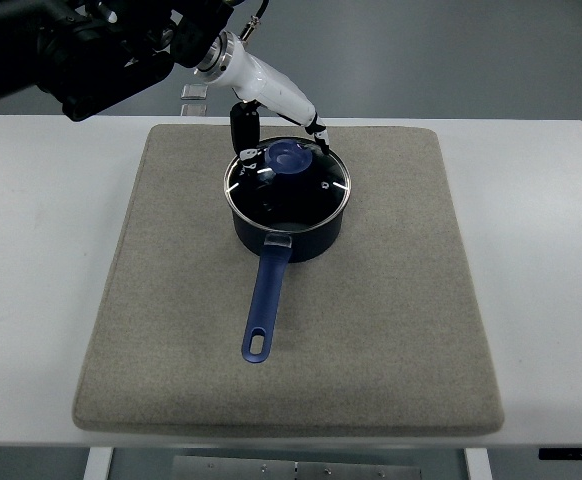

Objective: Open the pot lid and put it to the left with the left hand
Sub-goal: 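Close the left hand fingers around the blue knob of the glass lid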

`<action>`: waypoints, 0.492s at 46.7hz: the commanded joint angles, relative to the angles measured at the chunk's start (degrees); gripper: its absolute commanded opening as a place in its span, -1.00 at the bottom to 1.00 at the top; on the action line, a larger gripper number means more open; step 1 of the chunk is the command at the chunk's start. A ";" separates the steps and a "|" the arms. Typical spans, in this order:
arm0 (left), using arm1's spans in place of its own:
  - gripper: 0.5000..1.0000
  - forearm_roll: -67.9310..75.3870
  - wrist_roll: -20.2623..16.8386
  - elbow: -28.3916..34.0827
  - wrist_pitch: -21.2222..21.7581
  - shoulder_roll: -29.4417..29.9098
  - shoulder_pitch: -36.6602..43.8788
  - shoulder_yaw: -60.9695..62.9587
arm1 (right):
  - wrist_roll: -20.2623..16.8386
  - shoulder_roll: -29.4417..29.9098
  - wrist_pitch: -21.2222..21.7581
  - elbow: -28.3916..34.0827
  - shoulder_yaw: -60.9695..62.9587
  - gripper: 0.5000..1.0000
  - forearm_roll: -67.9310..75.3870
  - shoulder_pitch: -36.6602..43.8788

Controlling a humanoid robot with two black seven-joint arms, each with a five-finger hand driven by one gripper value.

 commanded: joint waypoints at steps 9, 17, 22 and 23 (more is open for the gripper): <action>0.80 -0.46 0.00 0.17 -2.29 -0.02 0.06 -0.08 | 0.00 0.00 0.00 -0.01 0.00 0.67 0.00 0.00; 0.80 -0.55 0.00 1.22 -2.29 -0.11 0.41 -0.08 | 0.00 0.00 0.00 0.07 0.00 0.67 0.00 0.00; 0.77 -0.46 0.00 1.23 -2.29 -0.11 0.41 -0.08 | 0.00 0.00 0.00 0.07 0.00 0.67 0.00 0.00; 0.77 -0.46 0.00 1.23 -2.29 -0.11 0.32 -0.08 | 0.00 0.00 0.00 0.07 0.00 0.67 0.00 0.00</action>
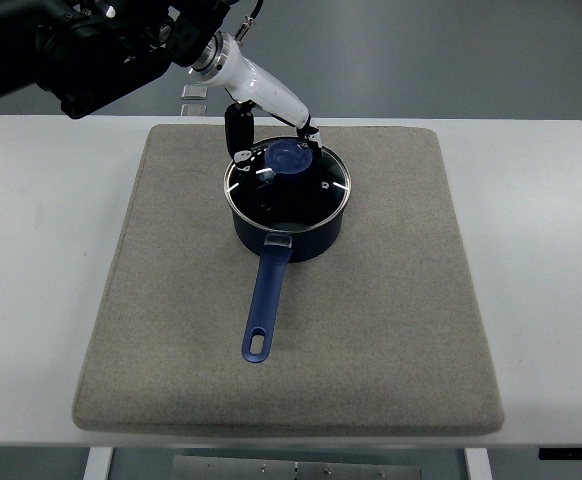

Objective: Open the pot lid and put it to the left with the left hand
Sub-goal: 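Close the left hand fingers around the blue knob of the glass lid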

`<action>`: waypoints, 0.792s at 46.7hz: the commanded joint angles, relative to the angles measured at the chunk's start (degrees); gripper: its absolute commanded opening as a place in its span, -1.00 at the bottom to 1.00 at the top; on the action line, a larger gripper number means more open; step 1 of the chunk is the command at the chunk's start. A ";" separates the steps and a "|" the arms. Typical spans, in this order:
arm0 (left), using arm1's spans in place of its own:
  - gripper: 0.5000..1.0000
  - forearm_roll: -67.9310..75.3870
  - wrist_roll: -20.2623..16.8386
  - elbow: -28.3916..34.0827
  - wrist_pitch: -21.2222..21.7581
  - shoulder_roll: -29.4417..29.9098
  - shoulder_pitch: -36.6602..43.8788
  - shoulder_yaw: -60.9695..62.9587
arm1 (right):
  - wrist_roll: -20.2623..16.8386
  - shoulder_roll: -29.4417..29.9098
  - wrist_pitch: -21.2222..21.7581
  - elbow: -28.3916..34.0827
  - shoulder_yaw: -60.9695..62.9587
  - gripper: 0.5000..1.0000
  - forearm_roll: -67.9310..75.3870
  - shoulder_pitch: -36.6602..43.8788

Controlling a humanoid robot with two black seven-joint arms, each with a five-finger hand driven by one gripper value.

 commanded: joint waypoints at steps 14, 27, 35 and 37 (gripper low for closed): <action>0.62 0.14 0.00 -0.09 0.00 -0.36 0.18 0.00 | 0.00 0.00 -0.01 -0.05 0.00 0.67 0.00 0.00; 0.30 0.67 0.00 -0.09 0.09 -0.54 0.27 0.00 | 0.00 0.00 -0.01 -0.05 0.00 0.67 0.00 0.00; -0.17 0.75 0.00 0.00 0.27 -0.62 0.18 0.09 | 0.00 0.00 -0.01 -0.05 0.00 0.67 0.00 0.00; -0.20 0.75 0.00 0.00 0.27 -0.62 0.18 0.00 | 0.00 0.00 -0.01 0.04 0.00 0.67 0.00 0.00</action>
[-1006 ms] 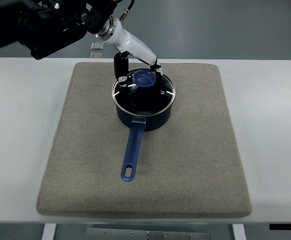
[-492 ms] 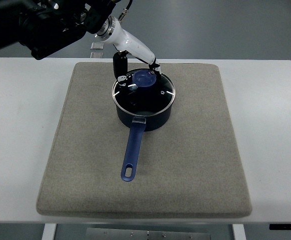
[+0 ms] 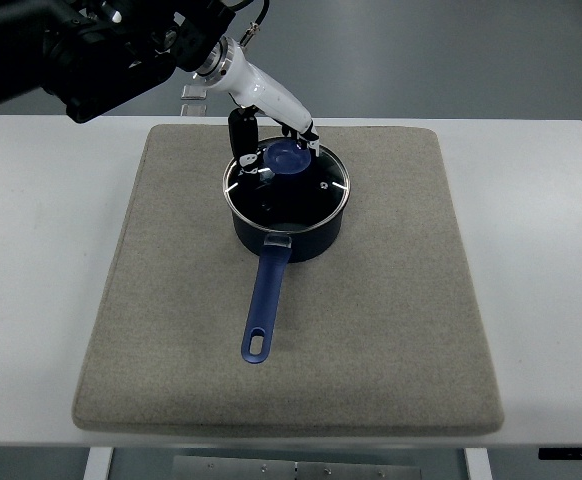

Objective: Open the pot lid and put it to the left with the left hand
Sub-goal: 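Close the left hand fingers around the blue knob of the glass lid, then lift the glass lid up off the pot with the left hand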

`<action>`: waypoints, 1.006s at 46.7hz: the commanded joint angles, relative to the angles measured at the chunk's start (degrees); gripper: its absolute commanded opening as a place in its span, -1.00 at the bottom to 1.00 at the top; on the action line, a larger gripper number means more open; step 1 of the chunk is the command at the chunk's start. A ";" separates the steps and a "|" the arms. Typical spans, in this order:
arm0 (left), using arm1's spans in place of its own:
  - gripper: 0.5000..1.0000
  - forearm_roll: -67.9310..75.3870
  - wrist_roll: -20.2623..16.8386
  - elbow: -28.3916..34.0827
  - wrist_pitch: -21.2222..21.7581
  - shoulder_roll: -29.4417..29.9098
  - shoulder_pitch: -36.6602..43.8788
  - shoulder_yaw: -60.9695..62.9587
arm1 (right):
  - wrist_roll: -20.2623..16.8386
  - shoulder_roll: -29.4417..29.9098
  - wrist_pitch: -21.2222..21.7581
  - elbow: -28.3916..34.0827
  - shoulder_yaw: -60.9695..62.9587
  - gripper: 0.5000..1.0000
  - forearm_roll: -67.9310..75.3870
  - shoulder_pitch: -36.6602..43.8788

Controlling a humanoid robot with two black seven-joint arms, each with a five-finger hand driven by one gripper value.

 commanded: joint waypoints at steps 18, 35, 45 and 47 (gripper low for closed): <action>-0.95 0.01 0.00 0.82 0.45 -0.45 0.70 0.00 | 0.00 0.00 0.00 0.04 0.00 0.67 0.00 0.00; -1.00 -0.69 0.00 1.70 0.71 -1.24 0.97 -0.09 | 0.00 0.00 0.00 -0.05 0.00 0.67 0.00 0.00; -1.00 -1.13 0.00 3.28 0.71 -1.94 0.97 -0.35 | 0.00 0.00 0.00 0.04 0.00 0.67 0.00 0.00; -1.00 -1.13 0.00 3.54 0.71 -1.94 1.06 -0.35 | 0.00 0.00 0.00 0.04 0.00 0.67 0.00 0.00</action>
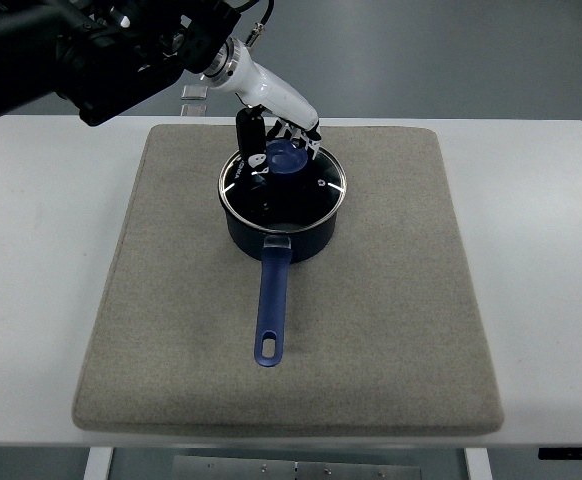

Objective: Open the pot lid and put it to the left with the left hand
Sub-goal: 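Lift the glass lid up off the pot with the left hand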

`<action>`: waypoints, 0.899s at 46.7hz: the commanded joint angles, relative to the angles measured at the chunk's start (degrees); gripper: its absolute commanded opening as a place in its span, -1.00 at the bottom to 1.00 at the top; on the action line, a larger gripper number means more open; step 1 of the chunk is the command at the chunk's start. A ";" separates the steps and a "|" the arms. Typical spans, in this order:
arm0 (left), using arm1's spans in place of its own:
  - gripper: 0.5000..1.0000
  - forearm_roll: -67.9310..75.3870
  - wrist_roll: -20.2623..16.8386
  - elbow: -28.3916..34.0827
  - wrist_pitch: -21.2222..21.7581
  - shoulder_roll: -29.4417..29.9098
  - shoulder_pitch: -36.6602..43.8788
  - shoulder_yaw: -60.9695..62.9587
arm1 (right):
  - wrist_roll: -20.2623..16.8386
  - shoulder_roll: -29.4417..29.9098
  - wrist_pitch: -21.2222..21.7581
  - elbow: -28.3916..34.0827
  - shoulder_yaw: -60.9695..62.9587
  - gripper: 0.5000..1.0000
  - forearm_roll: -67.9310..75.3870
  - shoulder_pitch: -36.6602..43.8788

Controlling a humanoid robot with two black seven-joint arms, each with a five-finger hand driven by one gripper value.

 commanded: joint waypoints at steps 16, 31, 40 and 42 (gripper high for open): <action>-1.00 -0.02 0.00 0.46 0.01 -0.01 -0.59 -0.33 | 0.00 0.00 0.00 0.01 0.00 0.67 0.00 0.00; -1.00 -1.16 0.00 1.07 0.01 0.70 -0.67 -0.60 | 0.00 0.00 0.00 -0.08 0.00 0.67 0.00 0.00; -1.00 -0.90 0.00 2.48 0.01 0.96 -0.67 -0.25 | 0.00 0.00 0.00 -0.08 0.00 0.67 0.00 0.00; -1.00 -0.90 0.00 2.57 0.01 1.05 -0.85 -0.07 | 0.00 0.00 0.00 -0.08 0.00 0.67 0.00 0.00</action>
